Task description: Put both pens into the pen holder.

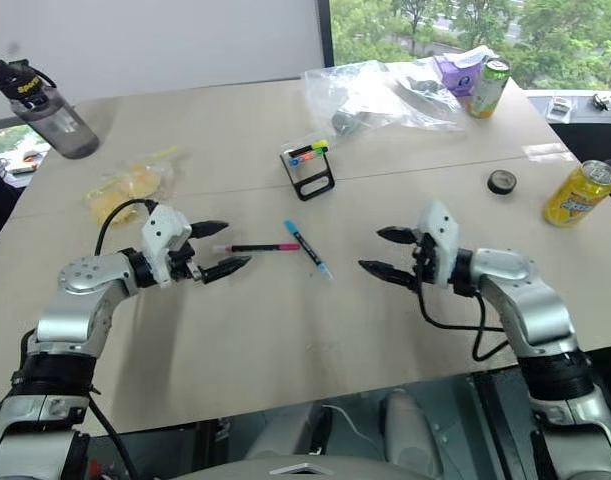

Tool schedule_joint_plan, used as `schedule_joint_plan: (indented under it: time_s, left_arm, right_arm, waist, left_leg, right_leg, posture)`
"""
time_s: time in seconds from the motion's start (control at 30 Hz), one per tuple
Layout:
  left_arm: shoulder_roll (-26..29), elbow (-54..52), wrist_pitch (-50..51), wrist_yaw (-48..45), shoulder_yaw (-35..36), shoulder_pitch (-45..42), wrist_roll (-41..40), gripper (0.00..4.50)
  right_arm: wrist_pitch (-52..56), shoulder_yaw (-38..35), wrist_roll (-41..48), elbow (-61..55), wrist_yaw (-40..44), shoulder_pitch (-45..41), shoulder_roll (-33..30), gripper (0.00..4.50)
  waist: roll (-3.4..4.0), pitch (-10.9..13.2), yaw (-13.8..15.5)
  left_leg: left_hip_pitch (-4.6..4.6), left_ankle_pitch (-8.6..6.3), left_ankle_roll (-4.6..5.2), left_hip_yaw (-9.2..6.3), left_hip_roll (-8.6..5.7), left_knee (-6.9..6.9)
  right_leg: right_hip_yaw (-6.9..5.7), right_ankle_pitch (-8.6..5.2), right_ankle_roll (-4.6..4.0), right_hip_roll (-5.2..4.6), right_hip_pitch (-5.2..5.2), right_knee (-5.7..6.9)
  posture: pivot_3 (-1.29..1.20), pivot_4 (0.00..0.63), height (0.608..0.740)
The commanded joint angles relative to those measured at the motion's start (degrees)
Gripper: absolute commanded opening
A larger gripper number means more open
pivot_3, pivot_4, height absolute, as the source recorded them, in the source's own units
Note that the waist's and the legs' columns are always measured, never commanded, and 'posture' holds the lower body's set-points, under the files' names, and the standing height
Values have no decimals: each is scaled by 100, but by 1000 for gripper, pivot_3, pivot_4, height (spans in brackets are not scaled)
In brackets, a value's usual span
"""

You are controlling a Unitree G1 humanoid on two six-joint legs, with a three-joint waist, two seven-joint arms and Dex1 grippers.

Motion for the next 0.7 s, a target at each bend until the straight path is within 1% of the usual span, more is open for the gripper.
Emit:
schedule_joint_plan:
  time_s: [0.03,0.1,0.23,0.27,0.3,0.33,0.43,0.5,0.57,0.6,0.7]
  left_arm:
    - [3,1101,-538,-424,-280,-659,352,4500]
    - [-62,1661,-758,-586,-412,-1002,481,4500]
    - [-94,2686,-1300,-805,-783,-1574,1003,4500]
    - [-107,2835,-1339,-822,-835,-1656,1082,4002]
    - [-123,2947,-1362,-875,-863,-1716,1120,3814]
    - [-140,2997,-1368,-963,-877,-1749,1111,3393]
    - [-165,3049,-1399,-1116,-877,-1790,1093,1950]
    - [-163,3035,-1431,-1143,-875,-1782,1120,1117]
    - [-139,2934,-1421,-1168,-867,-1727,1115,193]
    - [-114,2850,-1417,-1186,-863,-1686,1108,76]
    - [-47,2110,-1113,-1339,-709,-1448,780,76]
  right_arm:
    - [169,-633,419,-629,-8,417,-321,3677]
    - [217,-767,492,-726,-30,586,-449,3677]
    - [315,-864,625,-883,-123,740,-543,3677]
    - [334,-869,650,-919,-163,746,-530,3733]
    - [351,-872,673,-951,-203,749,-514,3733]
    - [358,-891,717,-979,-268,736,-465,3733]
    - [405,-924,844,-1035,-415,702,-396,3733]
    - [408,-899,856,-1039,-441,693,-419,3733]
    - [405,-868,854,-1013,-437,667,-442,3733]
    - [407,-861,857,-1007,-434,654,-450,3733]
    - [385,-826,826,-976,-432,608,-469,3733]
  waist:
    - [-1,0,-10]
    - [-3,-1,1]
    - [-6,0,-38]
    - [-6,0,-44]
    - [-6,-1,-39]
    - [-6,-1,-27]
    - [-7,-2,-17]
    - [-8,-3,-12]
    - [-8,-3,-16]
    - [-8,-3,-16]
    - [-8,-2,-33]
  left_leg:
    - [2,0,0,4,0,0]
    - [1,0,0,1,-1,3]
    - [1,0,1,5,-3,5]
    - [1,0,1,6,-3,5]
    - [1,0,1,6,-2,4]
    - [1,0,1,4,-2,4]
    - [3,1,1,4,-2,10]
    - [4,1,1,4,-2,16]
    - [5,1,1,4,-3,22]
    - [6,1,1,5,-3,23]
    - [4,0,1,5,-3,23]
  right_leg:
    - [5,0,0,0,-1,3]
    - [0,0,0,1,1,3]
    - [5,1,2,0,0,5]
    - [6,1,3,1,-1,5]
    - [6,1,3,0,-1,6]
    - [4,1,3,0,0,6]
    - [5,1,3,0,1,14]
    - [5,1,3,0,2,23]
    - [6,1,3,0,2,32]
    - [7,1,3,0,2,34]
    - [7,1,3,0,0,35]
  posture:
    - [0,150,740]
    - [0,150,740]
    - [0,150,740]
    - [0,150,740]
    - [0,150,740]
    - [0,150,740]
    - [0,150,740]
    - [0,150,740]
    - [0,150,740]
    - [0,150,740]
    - [0,150,740]
